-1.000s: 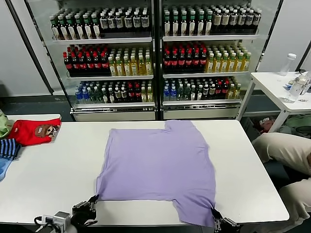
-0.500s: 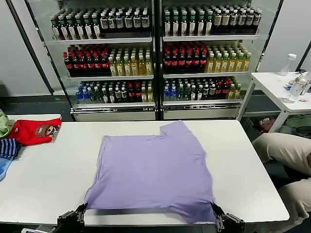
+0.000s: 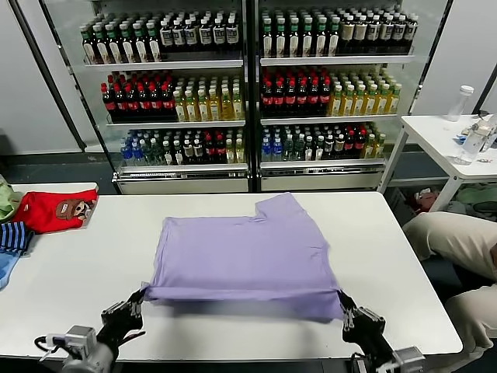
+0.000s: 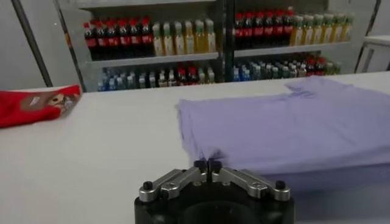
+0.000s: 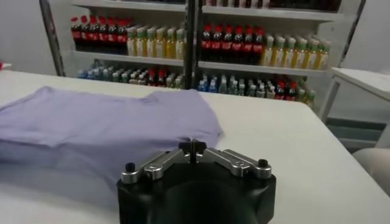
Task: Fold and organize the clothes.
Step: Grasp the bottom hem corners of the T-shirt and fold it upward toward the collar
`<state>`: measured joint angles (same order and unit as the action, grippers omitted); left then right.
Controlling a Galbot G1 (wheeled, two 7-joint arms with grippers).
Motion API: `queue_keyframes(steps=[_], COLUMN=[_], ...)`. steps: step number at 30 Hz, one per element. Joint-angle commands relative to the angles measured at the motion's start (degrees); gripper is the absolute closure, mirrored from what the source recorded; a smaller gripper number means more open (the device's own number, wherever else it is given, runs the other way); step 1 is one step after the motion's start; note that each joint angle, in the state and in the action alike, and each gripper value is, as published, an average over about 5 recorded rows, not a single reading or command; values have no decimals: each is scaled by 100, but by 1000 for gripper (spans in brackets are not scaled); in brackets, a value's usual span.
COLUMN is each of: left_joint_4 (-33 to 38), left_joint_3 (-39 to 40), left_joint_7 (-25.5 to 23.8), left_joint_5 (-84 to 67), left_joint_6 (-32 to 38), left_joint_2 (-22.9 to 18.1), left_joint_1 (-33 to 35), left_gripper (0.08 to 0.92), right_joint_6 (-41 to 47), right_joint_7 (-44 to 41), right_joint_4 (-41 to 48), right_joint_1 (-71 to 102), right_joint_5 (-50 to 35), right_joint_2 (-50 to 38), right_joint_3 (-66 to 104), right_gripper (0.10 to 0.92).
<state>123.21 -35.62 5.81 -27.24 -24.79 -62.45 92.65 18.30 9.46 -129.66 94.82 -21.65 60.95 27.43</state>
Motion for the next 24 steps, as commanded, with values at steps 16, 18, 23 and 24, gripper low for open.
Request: queue_keyframes(steps=[16,18,23,24], left_joint_4=[-1625,-1659,-1738,-1768], left_joint_3=[563,548,549,551], left_joint_7=[-592,-600,-701,-748], left_joint_5=[491,488,519,545], left_joint_6=[183,182,128,107], left_joint_2=[-105,-75,-5,1], left_joint_1=[-1708,-1739,-1778,-1792], left_gripper=[914,914,914,914], right_joint_6=[168,173,299,334], right_joint_7=[96,103,111,111], right_joint_4=[1333,1402,1547,1595], right_joint_1=[-1727,-1808,-1994,-2034], right_joint_5=[108,107,139,155], right_joint_2=[457,468,469,473], right_joint_3=[-814,-824,-851,-866], right_gripper=[910,910,909,907])
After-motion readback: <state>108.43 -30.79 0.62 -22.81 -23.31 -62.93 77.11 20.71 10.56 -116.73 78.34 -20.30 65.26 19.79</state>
